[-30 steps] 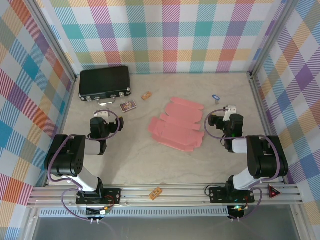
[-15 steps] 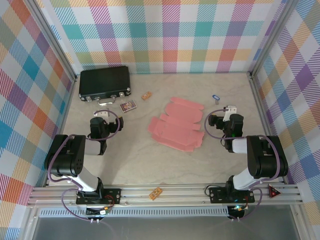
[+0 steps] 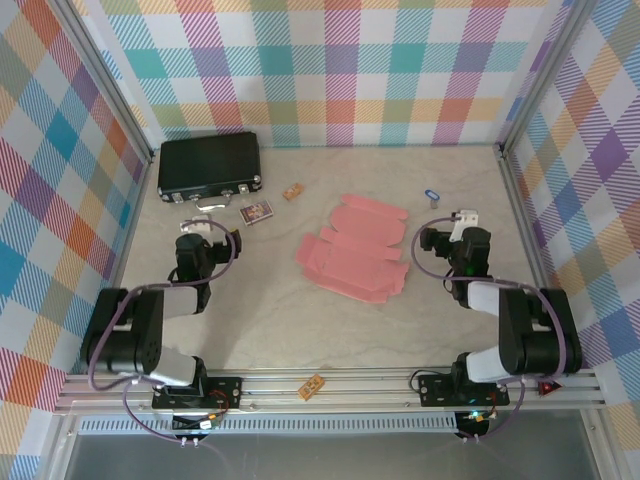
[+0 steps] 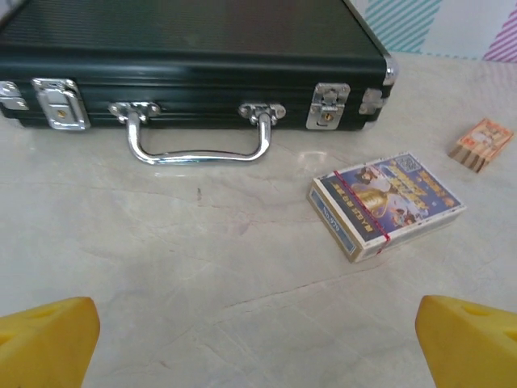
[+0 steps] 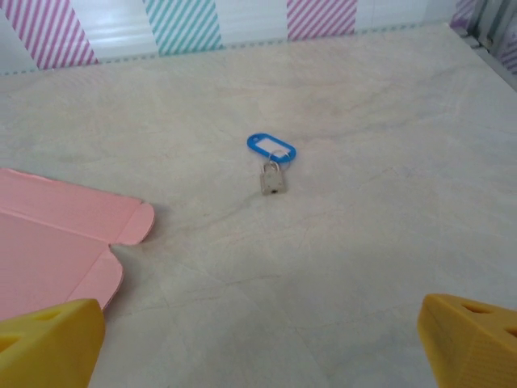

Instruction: Fold the paper box

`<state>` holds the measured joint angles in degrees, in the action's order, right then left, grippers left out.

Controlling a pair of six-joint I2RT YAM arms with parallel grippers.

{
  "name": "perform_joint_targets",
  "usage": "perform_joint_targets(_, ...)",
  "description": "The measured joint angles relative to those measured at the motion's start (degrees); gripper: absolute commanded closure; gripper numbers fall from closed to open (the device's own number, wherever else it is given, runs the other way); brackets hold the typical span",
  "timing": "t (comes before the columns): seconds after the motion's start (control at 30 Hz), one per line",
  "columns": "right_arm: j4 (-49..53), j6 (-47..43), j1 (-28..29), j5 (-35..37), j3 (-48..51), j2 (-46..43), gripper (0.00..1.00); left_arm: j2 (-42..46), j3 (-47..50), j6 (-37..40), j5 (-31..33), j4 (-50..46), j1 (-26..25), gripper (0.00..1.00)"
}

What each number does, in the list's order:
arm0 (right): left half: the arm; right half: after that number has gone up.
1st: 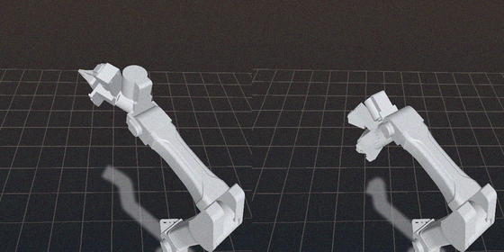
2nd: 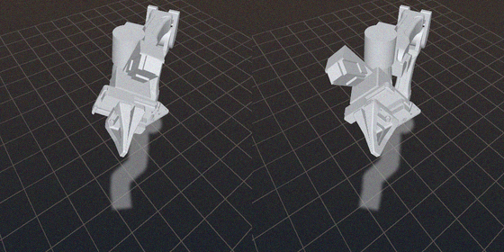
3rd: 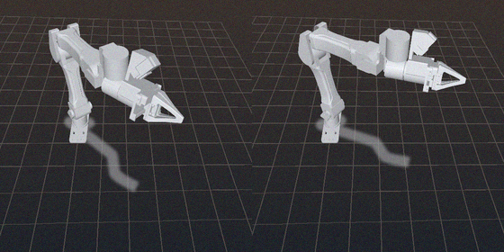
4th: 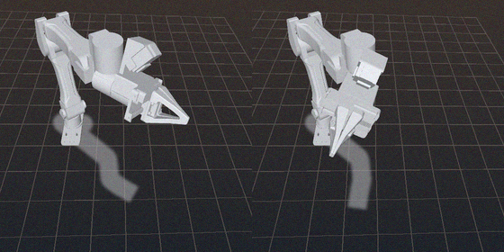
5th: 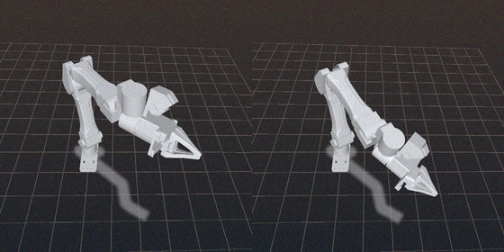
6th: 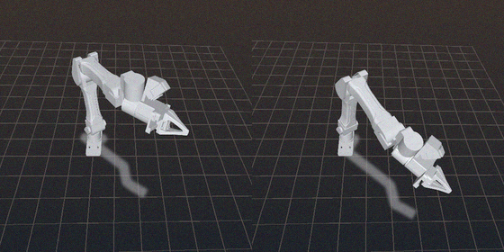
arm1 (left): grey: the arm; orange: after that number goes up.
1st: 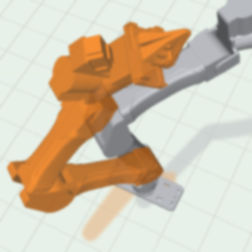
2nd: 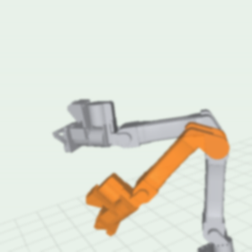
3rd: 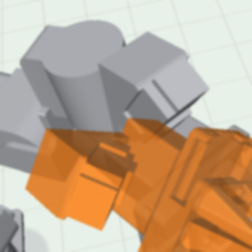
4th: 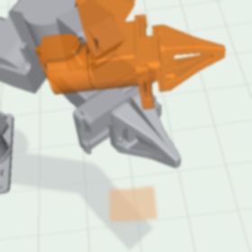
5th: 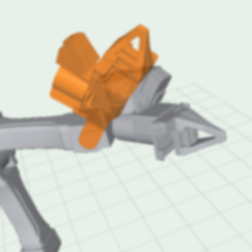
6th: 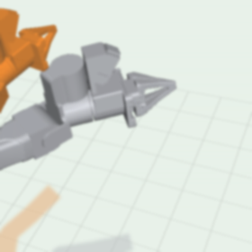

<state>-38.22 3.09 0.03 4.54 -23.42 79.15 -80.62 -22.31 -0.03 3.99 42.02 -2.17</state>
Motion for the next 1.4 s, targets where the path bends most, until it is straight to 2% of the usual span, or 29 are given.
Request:
perform_joint_targets(0.03, 4.42, 0.63, 0.00, -0.02, -1.33, -2.19, 0.01, 2.60, -1.05, -1.03, 0.20, -3.61, -0.20, 0.05)
perform_joint_targets(0.17, 21.33, 4.09, 0.00, -2.05, -9.86, -7.52, 0.00, 9.18, -7.78, -4.50, 0.04, -17.09, -2.60, 0.10)
perform_joint_targets(0.37, 37.03, 10.16, 2.64, -8.81, -14.51, -12.48, 0.12, 10.99, -14.38, -10.86, -2.51, -28.22, -13.27, 0.30)
perform_joint_targets(0.57, 45.79, 14.64, 13.68, -11.30, -14.51, -14.10, 0.27, -0.61, -24.22, -14.53, -5.99, -34.14, -23.78, 0.58)
perform_joint_targets(0.7, 46.03, 17.22, 20.02, -12.79, -13.73, -13.97, 0.46, -11.78, -35.39, -15.82, -8.98, -37.18, -28.72, 0.77)
perform_joint_targets(0.8, 45.62, 18.97, 23.10, -12.79, -12.81, -12.22, 0.58, -19.32, -42.93, -16.06, -11.54, -38.34, -31.34, 0.87)
perform_joint_targets(0.93, 44.19, 20.87, 26.49, -12.31, -11.10, -8.79, 0.65, -28.44, -50.99, -16.48, -15.19, -39.12, -33.14, 0.96)
perform_joint_targets(1.13, 41.70, 23.47, 28.50, -11.02, -10.51, -4.13, 0.79, -39.78, -60.98, -16.72, -18.75, -40.74, -34.07, 1.00)
perform_joint_targets(1.4, 39.45, 25.29, 29.31, -9.49, -10.54, 2.47, 0.84, -44.52, -63.80, -16.72, -19.32, -42.45, -34.25, 1.00)
